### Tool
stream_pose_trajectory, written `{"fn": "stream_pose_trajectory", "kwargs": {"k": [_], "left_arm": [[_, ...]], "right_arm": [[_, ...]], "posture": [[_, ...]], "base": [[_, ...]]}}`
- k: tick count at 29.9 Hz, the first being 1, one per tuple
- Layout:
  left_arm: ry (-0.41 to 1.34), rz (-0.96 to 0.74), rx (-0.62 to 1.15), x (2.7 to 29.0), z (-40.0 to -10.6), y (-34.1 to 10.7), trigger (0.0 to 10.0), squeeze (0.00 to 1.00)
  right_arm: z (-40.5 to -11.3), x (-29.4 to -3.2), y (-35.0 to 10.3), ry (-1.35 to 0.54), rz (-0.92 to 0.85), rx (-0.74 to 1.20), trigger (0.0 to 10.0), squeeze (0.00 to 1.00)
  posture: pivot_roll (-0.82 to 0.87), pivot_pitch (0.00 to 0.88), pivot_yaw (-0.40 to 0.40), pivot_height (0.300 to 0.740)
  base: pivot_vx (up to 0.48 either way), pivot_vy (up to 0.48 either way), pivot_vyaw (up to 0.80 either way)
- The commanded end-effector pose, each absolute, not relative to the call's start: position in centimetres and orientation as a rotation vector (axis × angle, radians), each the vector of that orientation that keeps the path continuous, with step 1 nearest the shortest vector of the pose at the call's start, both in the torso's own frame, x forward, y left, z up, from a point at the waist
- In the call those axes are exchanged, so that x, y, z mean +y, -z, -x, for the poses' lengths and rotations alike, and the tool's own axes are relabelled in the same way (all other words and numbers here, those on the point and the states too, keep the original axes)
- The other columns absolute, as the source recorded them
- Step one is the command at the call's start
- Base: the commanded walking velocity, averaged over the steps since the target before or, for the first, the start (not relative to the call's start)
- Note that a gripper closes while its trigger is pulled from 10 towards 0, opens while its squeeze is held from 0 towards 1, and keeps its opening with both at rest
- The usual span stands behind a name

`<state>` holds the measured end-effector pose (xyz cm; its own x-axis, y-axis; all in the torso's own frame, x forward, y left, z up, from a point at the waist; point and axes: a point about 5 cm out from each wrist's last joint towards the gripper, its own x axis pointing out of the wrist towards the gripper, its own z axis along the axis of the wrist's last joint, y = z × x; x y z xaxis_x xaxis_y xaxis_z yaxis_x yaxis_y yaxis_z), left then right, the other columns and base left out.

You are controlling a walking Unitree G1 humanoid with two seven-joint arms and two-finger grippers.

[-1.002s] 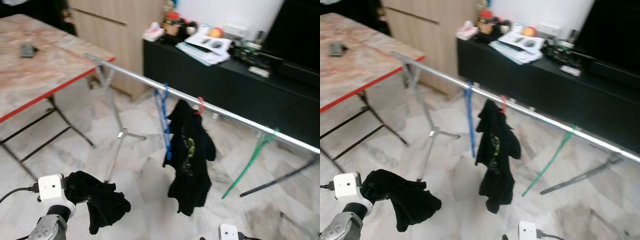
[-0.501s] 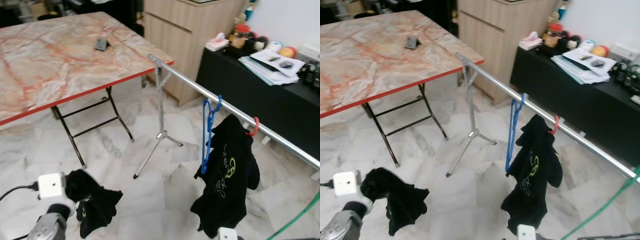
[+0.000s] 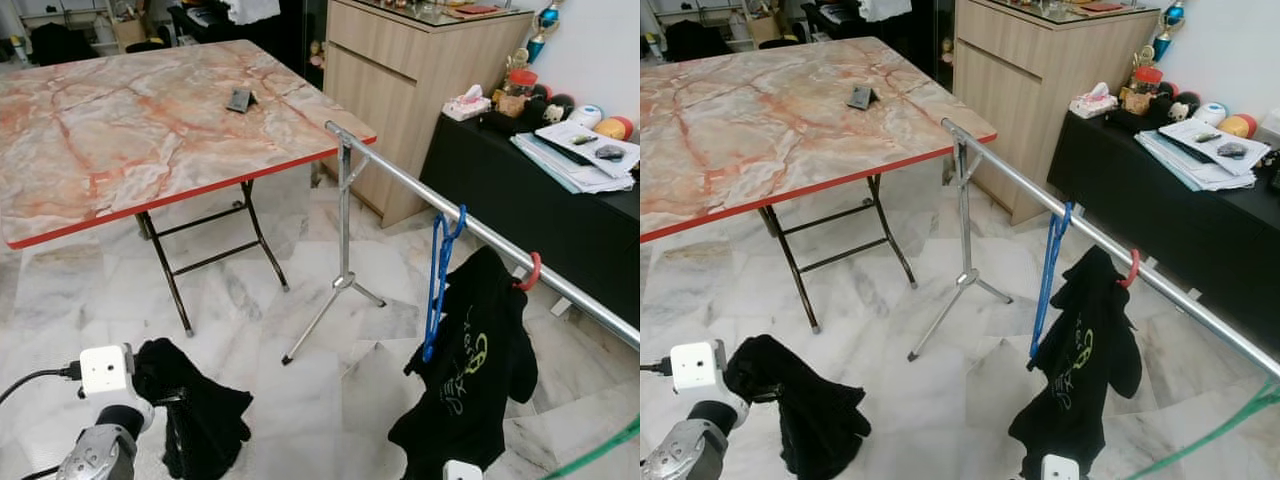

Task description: Hang hanger

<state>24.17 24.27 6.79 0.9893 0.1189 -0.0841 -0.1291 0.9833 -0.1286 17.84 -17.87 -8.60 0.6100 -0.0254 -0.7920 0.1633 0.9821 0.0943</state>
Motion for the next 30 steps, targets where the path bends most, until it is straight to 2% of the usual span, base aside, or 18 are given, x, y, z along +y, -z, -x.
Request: {"fn": "stream_pose_trajectory", "kwargs": {"k": [1,7,10,30], "left_arm": [[-0.133,0.124,0.058,24.61,-24.27,-7.41,10.0,0.0],[-0.135,0.126,0.057,24.58,-24.33,-7.41,10.0,0.0],[-0.136,0.128,0.057,24.56,-24.36,-7.42,10.0,0.0],[-0.151,0.131,0.051,24.7,-24.27,-7.59,10.0,0.0]], "right_arm": [[-17.7,-18.03,8.68,0.116,-0.166,0.922,10.0,0.0],[-17.83,-18.05,8.63,0.113,-0.168,0.922,10.0,0.0],[-17.94,-18.11,8.58,0.114,-0.166,0.922,10.0,0.0],[-18.18,-18.19,8.47,0.124,-0.163,0.92,10.0,0.0]], "posture": [[0.0,0.108,-0.023,0.74],[0.01,0.111,-0.024,0.74],[0.01,0.112,-0.026,0.74],[0.02,0.123,-0.031,0.74]], "base": [[0.0,0.0,0.0],[0.0,0.0,0.0],[0.0,0.303,0.0],[0.0,0.48,0.0]]}}
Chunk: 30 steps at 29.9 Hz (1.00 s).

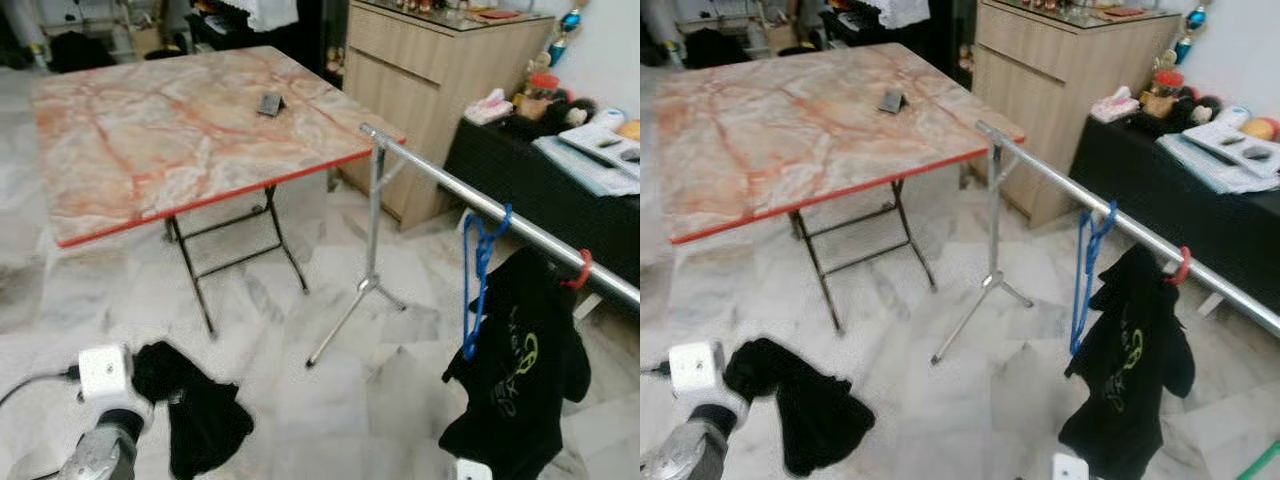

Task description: Hang hanger

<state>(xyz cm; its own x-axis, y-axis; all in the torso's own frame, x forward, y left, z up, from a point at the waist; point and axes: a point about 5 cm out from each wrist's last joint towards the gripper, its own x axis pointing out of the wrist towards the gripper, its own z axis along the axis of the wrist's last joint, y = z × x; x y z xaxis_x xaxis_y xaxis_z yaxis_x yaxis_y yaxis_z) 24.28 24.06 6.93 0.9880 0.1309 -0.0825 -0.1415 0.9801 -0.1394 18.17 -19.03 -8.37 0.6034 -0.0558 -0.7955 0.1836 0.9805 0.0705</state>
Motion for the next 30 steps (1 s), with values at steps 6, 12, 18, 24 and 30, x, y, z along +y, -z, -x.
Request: {"fn": "stream_pose_trajectory", "kwargs": {"k": [6,12,18,24,30], "left_arm": [[-0.154,0.131,0.048,24.75,-24.3,-7.69,10.0,0.0],[-0.159,0.129,0.046,24.93,-24.27,-7.79,10.0,0.0],[-0.159,0.131,0.047,24.94,-24.27,-7.81,10.0,0.0],[-0.16,0.133,0.046,24.93,-24.28,-7.83,10.0,0.0],[-0.159,0.133,0.046,24.95,-24.24,-7.9,10.0,0.0]], "right_arm": [[-18.23,-18.17,8.46,0.122,-0.162,0.921,10.0,0.0],[-18.3,-18.22,8.41,0.127,-0.163,0.917,10.0,0.0],[-18.3,-18.27,8.43,0.139,-0.162,0.921,10.0,0.0],[-18.28,-18.3,8.45,0.145,-0.167,0.928,10.0,0.0],[-18.39,-18.29,8.37,0.138,-0.157,0.915,10.0,0.0]], "posture": [[0.02,0.125,-0.032,0.74],[0.02,0.132,-0.035,0.74],[0.02,0.136,-0.035,0.74],[0.02,0.138,-0.036,0.74],[0.02,0.139,-0.034,0.74]], "base": [[0.0,0.48,0.0],[0.0,0.48,0.0],[0.0,0.48,0.0],[0.0,0.48,-0.53],[0.0,0.48,-0.53]]}}
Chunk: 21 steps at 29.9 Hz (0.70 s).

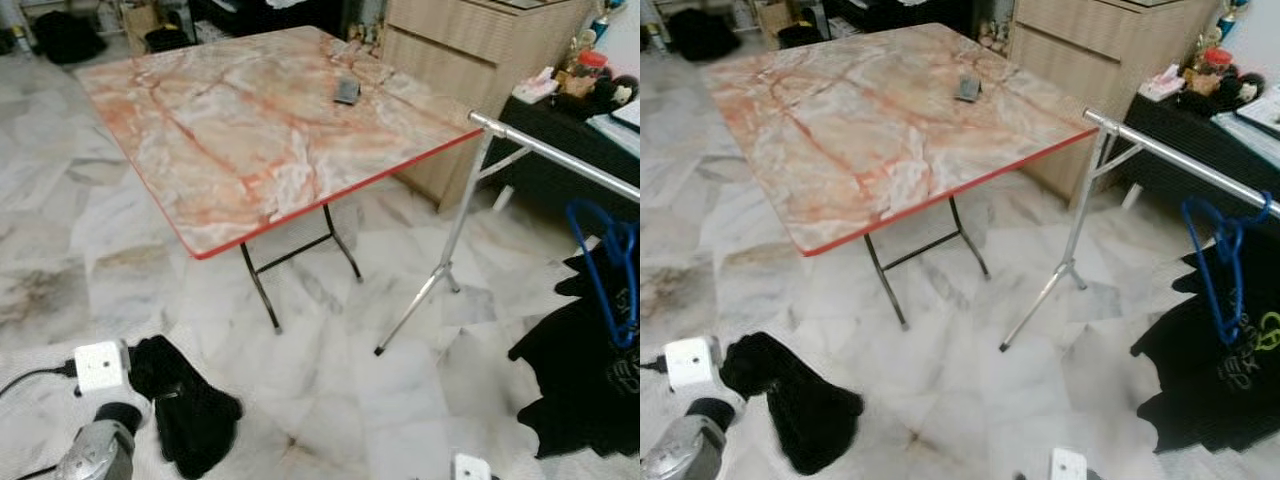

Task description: Hang hanger

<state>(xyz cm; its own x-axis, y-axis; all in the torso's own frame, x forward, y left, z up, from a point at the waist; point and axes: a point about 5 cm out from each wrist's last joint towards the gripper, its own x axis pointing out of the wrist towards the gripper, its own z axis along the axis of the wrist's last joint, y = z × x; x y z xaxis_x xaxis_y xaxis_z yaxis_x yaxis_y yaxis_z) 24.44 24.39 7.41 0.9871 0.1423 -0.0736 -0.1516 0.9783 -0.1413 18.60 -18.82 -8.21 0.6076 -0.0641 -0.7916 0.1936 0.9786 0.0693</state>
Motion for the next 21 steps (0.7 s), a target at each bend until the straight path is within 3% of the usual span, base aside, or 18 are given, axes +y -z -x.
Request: {"fn": "stream_pose_trajectory", "kwargs": {"k": [1,21], "left_arm": [[-0.159,0.132,0.046,24.95,-24.23,-7.91,10.0,0.0],[-0.156,0.132,0.043,24.95,-24.28,-8.06,10.0,0.0]], "right_arm": [[-18.4,-18.29,8.36,0.136,-0.156,0.915,10.0,0.0],[-18.39,-18.25,8.38,0.147,-0.163,0.916,10.0,0.0]], "posture": [[0.02,0.139,-0.034,0.74],[0.02,0.133,-0.031,0.74]], "base": [[0.0,0.48,0.0],[0.0,0.48,0.0]]}}
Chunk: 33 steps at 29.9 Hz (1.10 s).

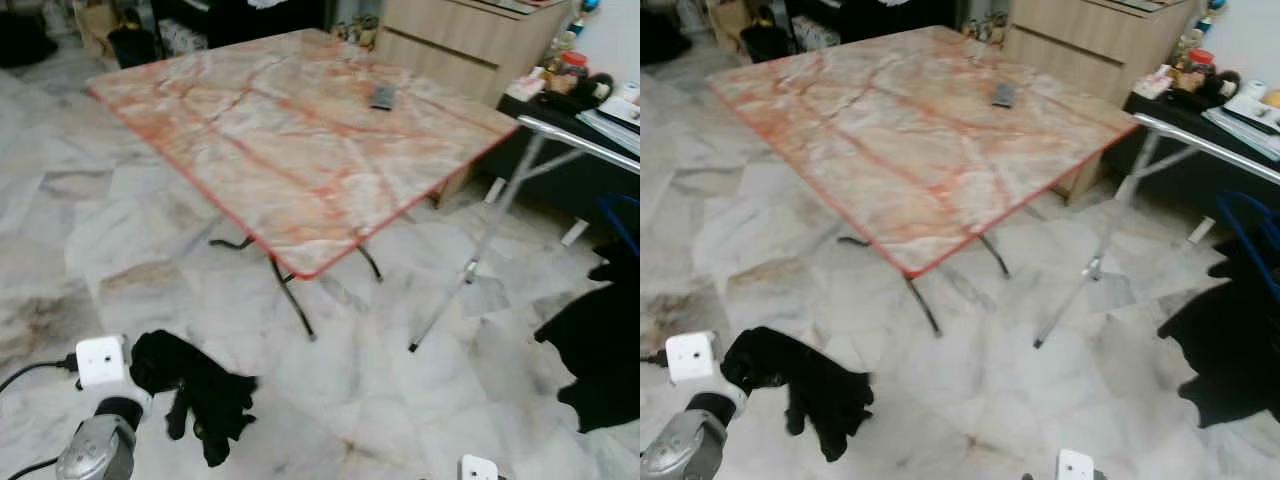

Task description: Hang hanger

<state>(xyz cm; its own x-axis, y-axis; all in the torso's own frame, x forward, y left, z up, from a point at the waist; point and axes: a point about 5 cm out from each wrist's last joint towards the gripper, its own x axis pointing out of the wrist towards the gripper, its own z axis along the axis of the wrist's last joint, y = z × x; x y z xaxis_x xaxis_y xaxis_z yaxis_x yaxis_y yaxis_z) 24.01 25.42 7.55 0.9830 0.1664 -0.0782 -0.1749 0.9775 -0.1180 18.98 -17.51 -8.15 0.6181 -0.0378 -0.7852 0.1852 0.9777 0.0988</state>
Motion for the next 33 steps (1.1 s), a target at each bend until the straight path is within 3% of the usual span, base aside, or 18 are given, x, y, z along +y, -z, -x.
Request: {"fn": "stream_pose_trajectory", "kwargs": {"k": [1,7,33], "left_arm": [[-0.156,0.132,0.043,24.94,-24.29,-8.06,10.0,0.0],[-0.154,0.132,0.039,24.94,-24.41,-8.16,10.0,0.0],[-0.153,0.131,0.032,24.89,-24.4,-8.33,10.0,0.0]], "right_arm": [[-18.38,-18.26,8.39,0.147,-0.163,0.916,10.0,0.0],[-18.35,-18.22,8.42,0.147,-0.17,0.923,10.0,0.0],[-18.37,-18.17,8.43,0.151,-0.171,0.928,10.0,0.0]], "posture": [[0.02,0.133,-0.031,0.74],[0.03,0.131,-0.031,0.74],[0.03,0.137,-0.032,0.74]], "base": [[0.0,0.48,0.0],[0.0,0.454,-0.26],[0.0,0.0,-0.74]]}}
